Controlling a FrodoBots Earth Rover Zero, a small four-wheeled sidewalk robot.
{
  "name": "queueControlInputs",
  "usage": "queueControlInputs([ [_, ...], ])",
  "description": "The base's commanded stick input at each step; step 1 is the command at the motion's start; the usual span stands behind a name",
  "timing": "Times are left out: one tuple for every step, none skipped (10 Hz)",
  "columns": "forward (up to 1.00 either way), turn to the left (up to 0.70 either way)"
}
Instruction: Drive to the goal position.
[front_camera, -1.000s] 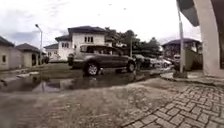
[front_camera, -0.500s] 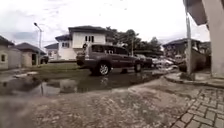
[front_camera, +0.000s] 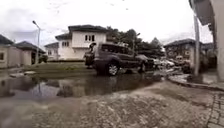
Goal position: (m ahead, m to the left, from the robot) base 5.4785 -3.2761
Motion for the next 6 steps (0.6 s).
queueControlInputs([
  [0.7,0.0],
  [0.7,0.0],
  [0.7,0.0],
  [0.7,0.0],
  [0.7,0.0],
  [0.7,0.0],
])
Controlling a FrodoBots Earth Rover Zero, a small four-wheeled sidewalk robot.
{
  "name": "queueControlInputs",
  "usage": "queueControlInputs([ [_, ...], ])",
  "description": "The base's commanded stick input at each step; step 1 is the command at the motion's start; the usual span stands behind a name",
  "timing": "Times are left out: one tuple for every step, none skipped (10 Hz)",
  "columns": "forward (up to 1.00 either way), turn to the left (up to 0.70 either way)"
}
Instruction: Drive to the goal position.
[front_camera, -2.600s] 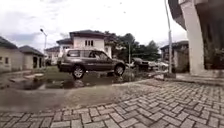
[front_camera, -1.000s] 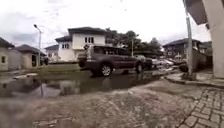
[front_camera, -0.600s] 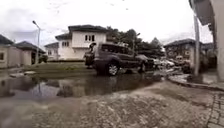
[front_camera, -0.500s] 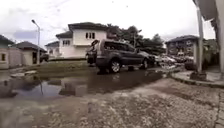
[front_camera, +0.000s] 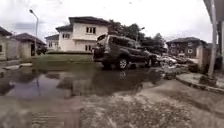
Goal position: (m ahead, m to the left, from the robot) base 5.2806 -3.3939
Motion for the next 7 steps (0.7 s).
queueControlInputs([
  [0.7,0.0],
  [0.7,0.0],
  [0.7,0.0],
  [0.7,0.0],
  [0.7,0.0],
  [0.7,0.0],
  [0.7,0.0],
])
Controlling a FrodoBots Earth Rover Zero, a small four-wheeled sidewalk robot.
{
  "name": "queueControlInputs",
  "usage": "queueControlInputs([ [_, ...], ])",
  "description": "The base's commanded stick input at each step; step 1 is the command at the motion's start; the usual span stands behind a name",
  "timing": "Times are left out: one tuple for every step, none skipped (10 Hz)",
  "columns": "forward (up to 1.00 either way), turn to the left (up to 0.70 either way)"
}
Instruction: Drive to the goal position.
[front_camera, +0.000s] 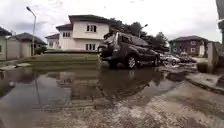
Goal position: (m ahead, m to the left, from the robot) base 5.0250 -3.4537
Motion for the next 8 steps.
queueControlInputs([
  [0.7,0.0],
  [0.7,0.0],
  [0.7,0.0],
  [0.7,0.0],
  [0.7,0.0],
  [0.7,-0.1],
  [0.7,-0.31],
  [0.7,-0.35],
])
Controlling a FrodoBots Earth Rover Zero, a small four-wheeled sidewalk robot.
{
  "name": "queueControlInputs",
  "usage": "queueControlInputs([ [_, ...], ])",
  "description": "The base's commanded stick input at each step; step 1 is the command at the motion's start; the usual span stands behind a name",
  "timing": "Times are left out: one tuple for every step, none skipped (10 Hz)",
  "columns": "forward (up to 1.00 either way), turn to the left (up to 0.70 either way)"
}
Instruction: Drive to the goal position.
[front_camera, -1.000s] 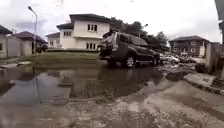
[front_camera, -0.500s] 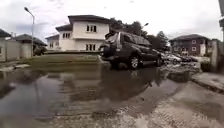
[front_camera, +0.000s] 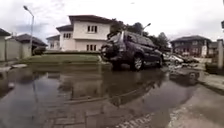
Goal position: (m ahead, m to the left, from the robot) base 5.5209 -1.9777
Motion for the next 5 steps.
queueControlInputs([
  [0.7,-0.35],
  [0.7,-0.35],
  [0.7,-0.35],
  [0.7,-0.35],
  [0.7,-0.35],
])
